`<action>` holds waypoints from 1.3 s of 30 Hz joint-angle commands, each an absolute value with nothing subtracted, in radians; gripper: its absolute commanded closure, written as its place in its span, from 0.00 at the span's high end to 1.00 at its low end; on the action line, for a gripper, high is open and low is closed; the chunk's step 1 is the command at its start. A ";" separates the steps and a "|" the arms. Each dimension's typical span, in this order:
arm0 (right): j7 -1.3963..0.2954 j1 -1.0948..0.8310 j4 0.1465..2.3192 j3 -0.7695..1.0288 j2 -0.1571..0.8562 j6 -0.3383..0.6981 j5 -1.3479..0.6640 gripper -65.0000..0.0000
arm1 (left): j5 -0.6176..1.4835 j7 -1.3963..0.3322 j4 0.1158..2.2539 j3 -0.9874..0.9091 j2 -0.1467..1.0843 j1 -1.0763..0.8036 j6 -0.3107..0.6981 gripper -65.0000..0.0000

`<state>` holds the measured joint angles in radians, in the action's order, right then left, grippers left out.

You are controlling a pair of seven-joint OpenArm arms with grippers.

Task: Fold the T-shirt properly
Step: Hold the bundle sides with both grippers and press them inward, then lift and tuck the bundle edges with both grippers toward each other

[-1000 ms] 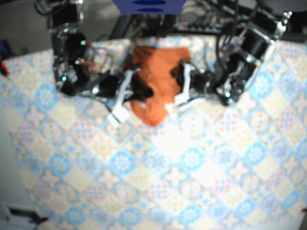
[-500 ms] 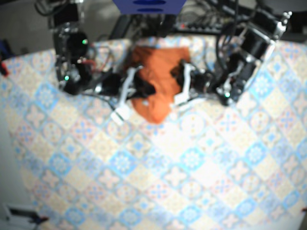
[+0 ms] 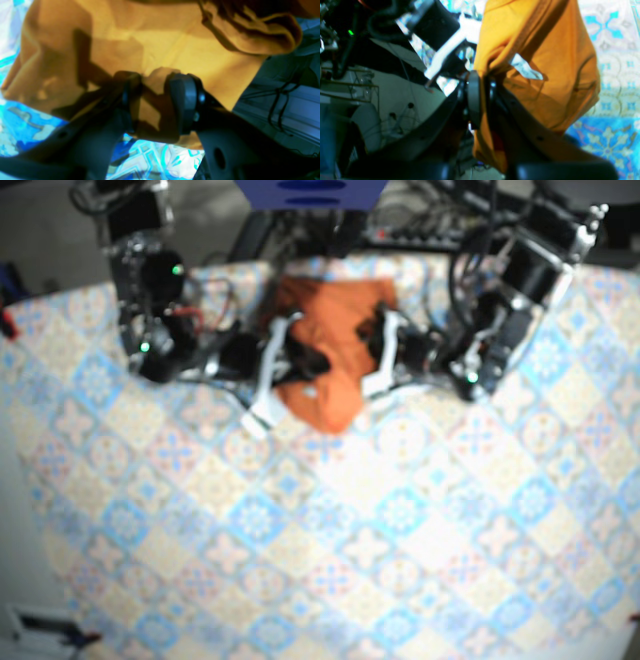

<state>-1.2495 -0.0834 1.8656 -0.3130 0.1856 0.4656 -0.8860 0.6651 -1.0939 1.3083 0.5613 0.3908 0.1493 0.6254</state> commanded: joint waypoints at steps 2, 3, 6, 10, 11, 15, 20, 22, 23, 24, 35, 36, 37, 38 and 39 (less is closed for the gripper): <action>-1.224 -0.058 1.883 -0.323 0.182 0.470 -0.912 0.00 | 0.595 -1.116 1.308 0.559 0.401 0.159 0.596 0.35; -1.224 -0.053 1.883 -0.334 0.182 0.470 -0.911 0.00 | 0.595 -1.116 1.308 0.559 0.401 0.159 0.596 0.35; -1.224 -0.028 1.882 -0.377 0.183 0.470 -0.886 0.00 | 0.595 -1.116 1.308 0.559 0.401 0.159 0.596 0.35; -1.265 0.005 1.879 -0.492 0.177 0.470 -0.707 0.00 | 0.595 -1.116 1.308 0.559 0.401 0.159 0.596 0.35; -1.276 0.010 1.879 -0.529 0.176 0.470 -0.645 0.00 | 0.595 -1.116 1.308 0.559 0.401 0.159 0.596 0.35; -1.285 0.027 1.857 -0.633 0.136 0.470 -0.479 0.00 | 0.595 -1.116 1.308 0.558 0.401 0.159 0.596 0.35; -1.310 0.058 1.830 -0.696 0.128 0.470 -0.435 0.00 | 0.595 -1.116 1.308 0.558 0.401 0.159 0.596 0.35; -1.311 0.067 1.830 -0.708 0.128 0.470 -0.435 0.00 | 0.595 -1.116 1.308 0.559 0.401 0.159 0.596 0.35; -1.311 0.070 1.824 -0.713 0.128 0.470 -0.435 0.00 | 0.595 -1.116 1.308 0.559 0.401 0.159 0.596 0.35; -1.311 0.070 1.816 -0.716 0.128 0.470 -0.435 0.00 | 0.595 -1.116 1.308 0.559 0.401 0.159 0.596 0.35; -1.308 0.085 1.797 -0.716 0.108 0.470 -0.433 0.00 | 0.595 -1.116 1.308 0.555 0.401 0.162 0.596 0.35; -1.308 0.093 1.796 -0.717 0.108 0.470 -0.433 0.00 | 0.595 -1.116 1.308 0.555 0.401 0.162 0.596 0.35; -1.308 0.096 1.796 -0.719 0.107 0.470 -0.433 0.00 | 0.595 -1.116 1.308 0.555 0.401 0.162 0.596 0.35; -1.308 0.096 1.796 -0.720 0.107 0.470 -0.433 0.00 | 0.595 -1.116 1.308 0.555 0.401 0.162 0.596 0.35; -1.308 0.096 1.796 -0.730 0.107 0.470 -0.433 0.00 | 0.595 -1.116 1.308 0.555 0.401 0.162 0.596 0.35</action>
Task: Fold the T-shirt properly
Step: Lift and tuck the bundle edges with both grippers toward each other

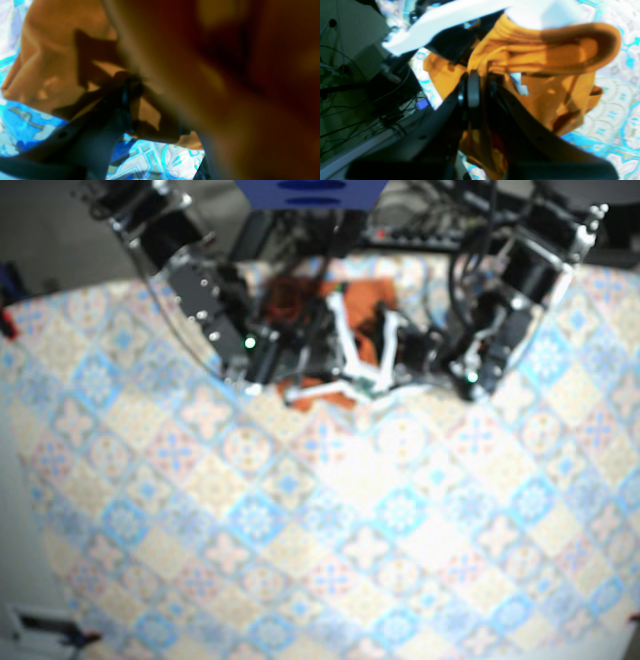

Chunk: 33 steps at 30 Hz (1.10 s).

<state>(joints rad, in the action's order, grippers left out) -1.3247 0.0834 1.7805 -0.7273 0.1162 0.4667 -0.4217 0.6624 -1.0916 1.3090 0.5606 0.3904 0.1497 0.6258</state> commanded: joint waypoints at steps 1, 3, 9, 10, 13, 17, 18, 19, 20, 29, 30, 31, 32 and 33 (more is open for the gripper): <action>-1.308 0.097 1.796 -0.739 0.107 0.470 -0.433 0.00 | 0.595 -1.116 1.308 0.555 0.401 0.162 0.596 0.35; -1.308 0.117 1.796 -0.760 0.107 0.470 -0.433 0.00 | 0.595 -1.116 1.308 0.555 0.401 0.162 0.596 0.35; -1.313 0.147 1.794 -0.825 0.107 0.470 -0.433 0.01 | 0.582 -1.116 1.308 0.553 0.403 0.171 0.596 0.36; -1.313 0.151 1.794 -0.825 0.107 0.470 -0.433 0.01 | 0.572 -1.116 1.308 0.553 0.403 0.173 0.596 0.36; -1.314 0.151 1.794 -0.826 0.107 0.470 -0.433 0.05 | 0.532 -1.115 1.308 0.553 0.403 0.180 0.596 0.36; -1.314 0.151 1.794 -0.826 0.107 0.470 -0.435 0.15 | 0.513 -1.115 1.313 0.553 0.403 0.193 0.596 0.36; -1.314 0.151 1.794 -0.826 0.107 0.470 -0.437 0.17 | 0.513 -1.115 1.313 0.553 0.403 0.203 0.596 0.36; -1.314 0.151 1.794 -0.826 0.107 0.470 -0.437 0.18 | 0.513 -1.115 1.314 0.552 0.406 0.208 0.596 0.36; -1.314 0.151 1.794 -0.826 0.107 0.470 -0.437 0.20 | 0.513 -1.115 1.316 0.547 0.407 0.211 0.596 0.36; -1.314 0.156 1.794 -0.843 0.107 0.470 -0.437 0.21 | 0.513 -1.118 1.440 0.355 0.407 0.209 0.599 0.36; -1.314 0.157 1.794 -0.848 0.107 0.470 -0.437 0.21 | 0.513 -1.118 1.442 0.349 0.406 0.209 0.601 0.36; -1.314 0.159 1.794 -0.849 0.107 0.470 -0.437 0.21 | 0.515 -1.118 1.442 0.349 0.404 0.211 0.601 0.36; -1.314 0.166 1.794 -0.852 0.107 0.470 -0.437 0.21 | 0.515 -1.118 1.443 0.349 0.404 0.211 0.601 0.36; -1.314 0.171 1.794 -0.854 0.107 0.470 -0.438 0.21 | 0.515 -1.118 1.449 0.349 0.403 0.211 0.601 0.36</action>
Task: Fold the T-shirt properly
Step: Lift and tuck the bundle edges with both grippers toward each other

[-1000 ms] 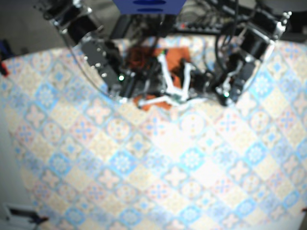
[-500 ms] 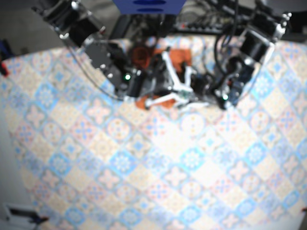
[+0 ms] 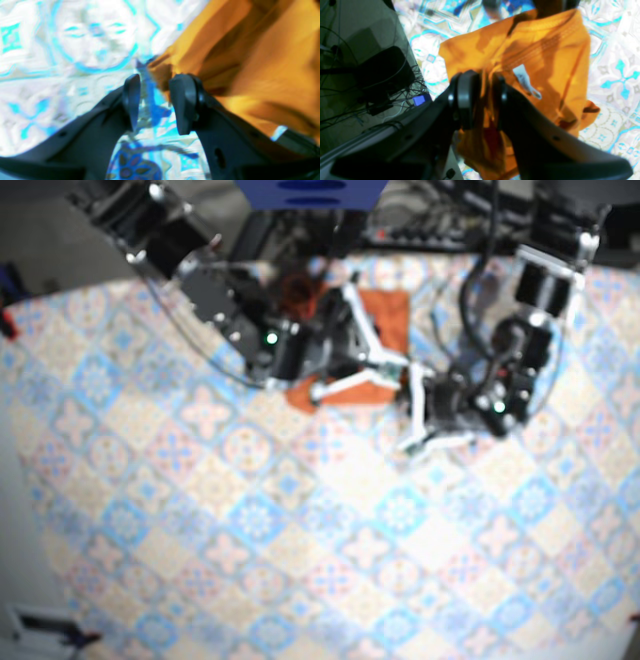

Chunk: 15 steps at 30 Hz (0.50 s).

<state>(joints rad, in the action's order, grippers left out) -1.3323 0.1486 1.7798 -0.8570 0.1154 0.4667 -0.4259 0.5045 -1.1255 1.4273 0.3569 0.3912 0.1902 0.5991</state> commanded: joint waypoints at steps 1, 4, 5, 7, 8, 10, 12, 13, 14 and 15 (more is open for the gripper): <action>-1.314 0.173 1.794 -0.854 0.107 0.470 -0.438 0.21 | 0.515 -1.118 1.449 0.349 0.403 0.211 0.601 0.36; -1.314 0.173 1.794 -0.855 0.107 0.470 -0.438 0.21 | 0.515 -1.118 1.449 0.349 0.403 0.209 0.601 0.36; -1.311 0.173 1.794 -0.855 0.107 0.470 -0.435 0.21 | 0.515 -1.118 1.449 0.349 0.403 0.209 0.601 0.36; -1.308 0.174 1.794 -0.855 0.107 0.470 -0.435 0.21 | 0.513 -1.118 1.449 0.349 0.403 0.209 0.601 0.36; -1.307 0.179 1.794 -0.854 0.107 0.470 -0.435 0.21 | 0.512 -1.118 1.449 0.349 0.403 0.209 0.601 0.36; -1.305 0.180 1.796 -0.852 0.097 0.470 -0.435 0.21 | 0.512 -1.116 1.449 0.349 0.403 0.209 0.601 0.36; -1.305 0.193 1.796 -0.854 0.077 0.470 -0.435 0.21 | 0.512 -1.116 1.449 0.349 0.403 0.209 0.601 0.36; -1.305 0.196 1.796 -0.854 0.071 0.470 -0.433 0.21 | 0.512 -1.116 1.449 0.349 0.403 0.209 0.601 0.36; -1.302 0.197 1.796 -0.854 0.071 0.470 -0.433 0.21 | 0.512 -1.116 1.449 0.348 0.404 0.209 0.601 0.36; -1.293 0.199 1.797 -0.852 0.071 0.470 -0.433 0.21 | 0.512 -1.116 1.449 0.348 0.406 0.209 0.601 0.36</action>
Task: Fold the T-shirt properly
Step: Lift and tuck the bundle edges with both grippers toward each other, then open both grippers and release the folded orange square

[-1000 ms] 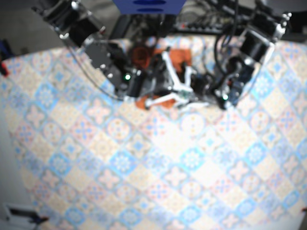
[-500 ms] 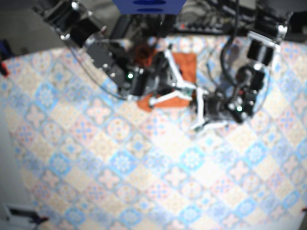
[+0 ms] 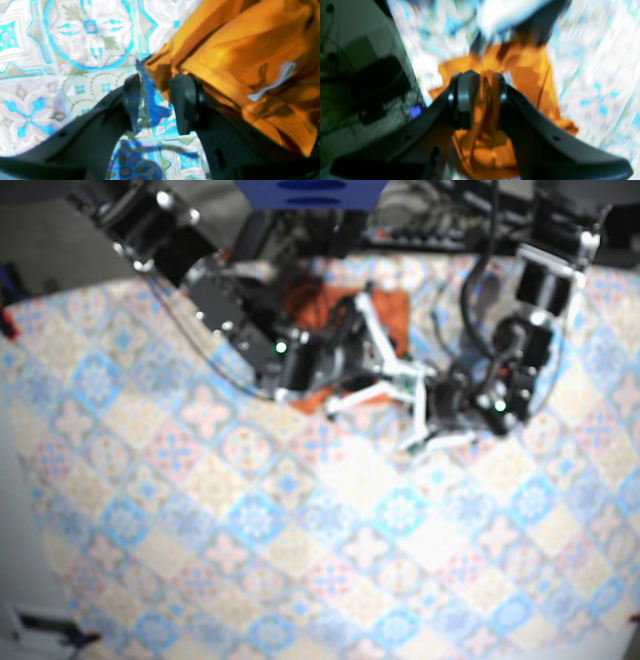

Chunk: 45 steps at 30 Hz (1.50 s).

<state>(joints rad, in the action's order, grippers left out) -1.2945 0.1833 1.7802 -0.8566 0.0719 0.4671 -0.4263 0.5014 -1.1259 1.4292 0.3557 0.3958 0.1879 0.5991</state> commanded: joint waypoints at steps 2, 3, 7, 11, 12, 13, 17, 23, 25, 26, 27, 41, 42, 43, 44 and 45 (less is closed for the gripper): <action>-1.268 0.200 1.805 -0.845 0.071 0.470 -0.433 0.21 | 0.512 -1.116 1.449 0.348 0.407 0.209 0.601 0.36; -1.254 0.199 1.807 -0.840 0.071 0.470 -0.433 0.21 | 0.512 -1.116 1.449 0.348 0.407 0.209 0.601 0.36; -1.219 0.194 1.831 -0.771 0.071 0.470 -0.433 0.21 | 0.512 -1.116 1.449 0.348 0.407 0.209 0.601 0.36; -1.216 0.168 1.863 -0.593 0.071 0.470 -0.432 0.21 | 0.512 -1.116 1.449 0.348 0.409 0.209 0.601 0.36; -1.216 0.154 1.870 -0.536 0.071 0.470 -0.432 0.21 | 0.512 -1.116 1.449 0.348 0.409 0.209 0.601 0.36; -1.219 0.142 1.874 -0.483 0.071 0.470 -0.437 0.21 | 0.512 -1.116 1.449 0.348 0.409 0.209 0.601 0.36; -1.216 0.076 1.877 -0.334 0.088 0.469 -0.441 0.25 | 0.510 -1.116 1.449 0.348 0.426 0.209 0.599 0.36; -1.224 -0.058 1.900 -0.291 0.157 0.340 -0.441 0.39 | 0.481 -1.116 1.449 0.348 0.432 0.209 0.595 0.36; -1.224 -0.094 1.900 -0.292 0.182 0.337 -0.441 0.39 | 0.423 -1.115 1.449 0.348 0.433 0.206 0.595 0.36; -1.224 -0.113 1.900 -0.292 0.188 0.337 -0.440 0.39 | 0.390 -1.115 1.449 0.348 0.440 0.205 0.595 0.36; -1.224 -0.127 1.900 -0.292 0.189 0.337 -0.440 0.39 | 0.372 -1.110 1.449 0.348 0.453 0.199 0.595 0.36; -1.251 -0.133 1.857 -0.286 0.217 0.337 -0.432 0.39 | 0.124 -1.092 1.584 0.354 0.590 -0.058 0.593 0.35; -1.253 -0.122 1.847 -0.286 0.217 0.337 -0.432 0.39 | 0.107 -1.093 1.592 0.355 0.588 -0.081 0.593 0.35; -1.253 -0.116 1.837 -0.286 0.217 0.337 -0.432 0.39 | 0.093 -1.104 1.596 0.357 0.588 -0.107 0.593 0.35; -1.254 -0.111 1.827 -0.286 0.217 0.337 -0.418 0.39 | 0.074 -1.121 1.603 0.360 0.587 -0.131 0.593 0.35; -1.254 -0.108 1.821 -0.286 0.217 0.337 -0.401 0.39 | 0.059 -1.130 1.613 0.375 0.587 -0.148 0.593 0.35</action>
